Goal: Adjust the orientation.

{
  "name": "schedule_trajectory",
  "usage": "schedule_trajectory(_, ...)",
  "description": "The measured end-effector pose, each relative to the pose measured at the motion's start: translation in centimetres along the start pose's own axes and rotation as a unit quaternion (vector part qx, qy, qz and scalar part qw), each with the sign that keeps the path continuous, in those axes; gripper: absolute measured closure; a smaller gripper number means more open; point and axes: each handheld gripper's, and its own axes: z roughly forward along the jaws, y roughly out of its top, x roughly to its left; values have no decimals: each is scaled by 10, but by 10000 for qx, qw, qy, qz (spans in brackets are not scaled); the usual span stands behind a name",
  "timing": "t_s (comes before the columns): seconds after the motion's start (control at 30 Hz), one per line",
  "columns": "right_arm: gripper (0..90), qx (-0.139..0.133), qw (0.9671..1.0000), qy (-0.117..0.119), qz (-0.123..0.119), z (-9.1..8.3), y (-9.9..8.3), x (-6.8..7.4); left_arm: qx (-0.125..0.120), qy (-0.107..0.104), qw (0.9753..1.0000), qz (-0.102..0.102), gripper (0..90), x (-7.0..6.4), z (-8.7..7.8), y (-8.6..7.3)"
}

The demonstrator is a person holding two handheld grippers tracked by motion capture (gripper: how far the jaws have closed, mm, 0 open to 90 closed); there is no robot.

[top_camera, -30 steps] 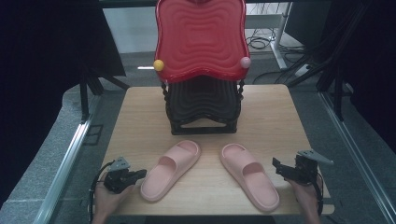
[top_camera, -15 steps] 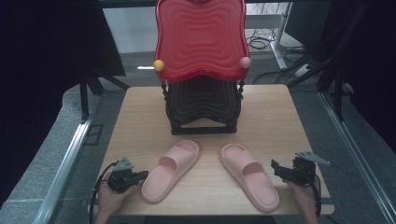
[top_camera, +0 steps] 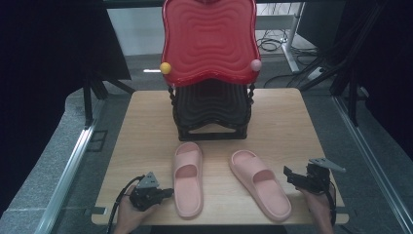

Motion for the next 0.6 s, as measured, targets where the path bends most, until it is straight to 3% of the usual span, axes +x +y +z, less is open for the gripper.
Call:
schedule_trajectory(0.17,58,-16,10000,42,-76,0,3,3,26,-146,9998,102,894,-12,12,10)
schedule_trajectory(0.43,78,-77,9996,157,-204,-5,9,8,129,-250,9985,461,891,-26,35,35)
schedule_trajectory(0.5,80,-80,9995,193,-232,-7,10,9,104,-206,9982,556,881,-28,35,37)
schedule_trajectory(0.6,83,-103,9993,235,-268,-9,10,13,-130,-140,9985,506,860,-26,27,36)
